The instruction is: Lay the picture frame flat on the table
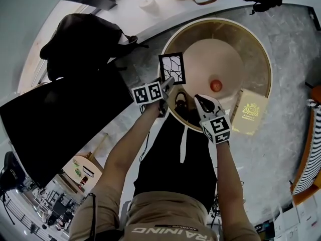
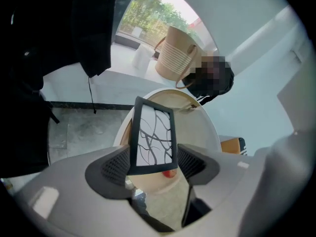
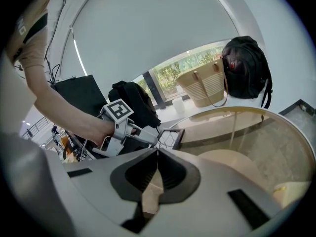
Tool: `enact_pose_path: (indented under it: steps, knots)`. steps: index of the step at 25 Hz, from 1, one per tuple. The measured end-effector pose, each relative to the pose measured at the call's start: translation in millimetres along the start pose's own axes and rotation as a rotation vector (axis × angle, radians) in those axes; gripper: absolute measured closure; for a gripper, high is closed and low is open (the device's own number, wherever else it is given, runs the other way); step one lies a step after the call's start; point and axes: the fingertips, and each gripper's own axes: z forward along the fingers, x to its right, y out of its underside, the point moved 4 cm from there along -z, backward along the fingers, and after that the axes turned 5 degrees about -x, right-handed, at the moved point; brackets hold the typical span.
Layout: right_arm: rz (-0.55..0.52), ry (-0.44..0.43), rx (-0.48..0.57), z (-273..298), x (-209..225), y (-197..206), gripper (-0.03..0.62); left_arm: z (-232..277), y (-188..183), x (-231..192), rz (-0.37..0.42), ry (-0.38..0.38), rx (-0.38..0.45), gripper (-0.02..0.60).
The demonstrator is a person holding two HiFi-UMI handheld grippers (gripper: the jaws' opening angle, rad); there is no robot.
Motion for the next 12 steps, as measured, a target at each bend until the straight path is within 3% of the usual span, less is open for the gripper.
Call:
enact_pose_path:
  steps: [6,10,11,12]
  knots:
    - [-0.049,0.034,0.006,-48,-23,-34,0.586,-61,4,53,0.211,0.047,0.024,0.301]
    - [-0.117,0.092,0.048,-86,-26,-87,0.586,-102,-17,115,0.322,0.145,0.104,0.304]
    - [-0.122,0.1,0.055,-99,-33,-98,0.586,-118,-17,131,0.352,0.163,0.129,0.317]
    - [-0.122,0.105,0.061,-113,-44,-108,0.586,-137,-15,147,0.38,0.175,0.157,0.379]
